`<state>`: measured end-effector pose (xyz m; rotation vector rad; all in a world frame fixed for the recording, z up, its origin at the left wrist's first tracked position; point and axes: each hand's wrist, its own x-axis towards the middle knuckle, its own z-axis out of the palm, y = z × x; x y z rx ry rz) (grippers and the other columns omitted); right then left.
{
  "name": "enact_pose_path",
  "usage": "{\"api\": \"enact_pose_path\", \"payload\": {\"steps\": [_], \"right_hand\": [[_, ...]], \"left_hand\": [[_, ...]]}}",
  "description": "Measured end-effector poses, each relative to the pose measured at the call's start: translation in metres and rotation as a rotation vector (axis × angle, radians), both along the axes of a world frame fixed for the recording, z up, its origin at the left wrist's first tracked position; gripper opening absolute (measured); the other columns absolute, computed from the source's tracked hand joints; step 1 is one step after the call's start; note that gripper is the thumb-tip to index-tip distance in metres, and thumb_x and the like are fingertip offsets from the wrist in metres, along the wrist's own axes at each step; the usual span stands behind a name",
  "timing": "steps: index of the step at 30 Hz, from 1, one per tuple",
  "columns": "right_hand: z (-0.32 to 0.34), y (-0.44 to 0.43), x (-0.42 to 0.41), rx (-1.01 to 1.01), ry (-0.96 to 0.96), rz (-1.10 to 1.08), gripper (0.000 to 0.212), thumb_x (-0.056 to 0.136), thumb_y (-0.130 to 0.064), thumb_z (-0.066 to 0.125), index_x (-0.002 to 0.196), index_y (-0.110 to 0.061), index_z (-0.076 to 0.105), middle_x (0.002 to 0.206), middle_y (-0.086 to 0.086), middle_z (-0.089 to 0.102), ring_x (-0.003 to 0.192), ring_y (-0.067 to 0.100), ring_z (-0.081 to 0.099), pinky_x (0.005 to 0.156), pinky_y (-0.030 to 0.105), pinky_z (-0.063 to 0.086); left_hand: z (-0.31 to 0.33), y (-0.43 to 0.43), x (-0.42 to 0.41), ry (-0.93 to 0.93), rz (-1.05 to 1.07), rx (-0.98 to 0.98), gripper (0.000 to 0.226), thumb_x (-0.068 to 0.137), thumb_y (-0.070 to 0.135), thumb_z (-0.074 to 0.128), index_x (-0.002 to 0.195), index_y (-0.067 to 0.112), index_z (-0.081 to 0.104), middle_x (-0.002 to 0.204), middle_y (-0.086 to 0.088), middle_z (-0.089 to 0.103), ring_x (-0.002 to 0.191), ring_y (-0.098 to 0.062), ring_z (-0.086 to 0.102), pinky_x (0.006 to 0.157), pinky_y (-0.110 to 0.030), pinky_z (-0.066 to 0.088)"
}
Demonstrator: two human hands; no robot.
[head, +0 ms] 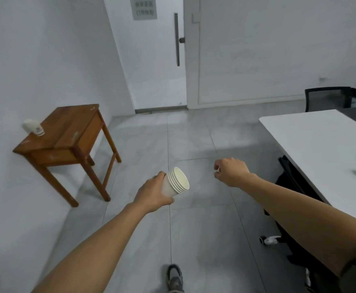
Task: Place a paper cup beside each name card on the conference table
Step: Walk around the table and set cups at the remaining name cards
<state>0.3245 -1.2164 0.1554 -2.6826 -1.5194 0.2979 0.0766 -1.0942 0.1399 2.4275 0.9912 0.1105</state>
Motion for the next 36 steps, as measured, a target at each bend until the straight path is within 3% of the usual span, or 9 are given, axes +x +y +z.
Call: {"api": "enact_pose_path", "payload": {"steps": [9,16,26,36], "right_hand": [[0.024,0.162,0.139,0.026,-0.020,-0.143,0.031,0.091,-0.036,0.057,0.120,-0.024,0.063,0.117,0.003,0.067,0.106,0.028,0.063,0.083,0.033,0.048],[0.013,0.242,0.251,0.007,-0.020,-0.216,0.032,0.091,-0.036,0.057,0.120,-0.024,0.063,0.116,0.004,0.068,0.105,0.028,0.063,0.083,0.033,0.048],[0.009,0.371,0.475,0.005,0.008,-0.276,0.033,0.091,-0.036,0.056,0.122,-0.025,0.062,0.118,0.002,0.067,0.107,0.027,0.063,0.084,0.033,0.047],[0.002,0.472,0.661,-0.004,0.002,-0.339,0.033,0.093,-0.035,0.054,0.123,-0.024,0.060,0.117,0.000,0.067,0.109,0.025,0.061,0.083,0.032,0.044]], "left_hand": [[0.026,0.200,0.146,0.008,-0.110,0.027,0.069,0.067,0.038,0.082,0.121,0.023,0.043,0.112,0.000,0.059,0.094,-0.023,0.059,0.076,-0.038,0.054],[0.017,0.293,0.277,0.025,-0.231,0.022,0.069,0.067,0.037,0.081,0.122,0.022,0.043,0.112,-0.001,0.059,0.091,-0.021,0.057,0.067,-0.030,0.045],[0.020,0.422,0.502,0.020,-0.265,0.025,0.068,0.068,0.039,0.082,0.121,0.023,0.043,0.112,0.001,0.058,0.090,-0.019,0.056,0.069,-0.030,0.046],[0.013,0.546,0.711,0.018,-0.364,0.015,0.070,0.068,0.039,0.082,0.123,0.024,0.042,0.115,0.000,0.059,0.095,-0.021,0.060,0.079,-0.041,0.056]]}}
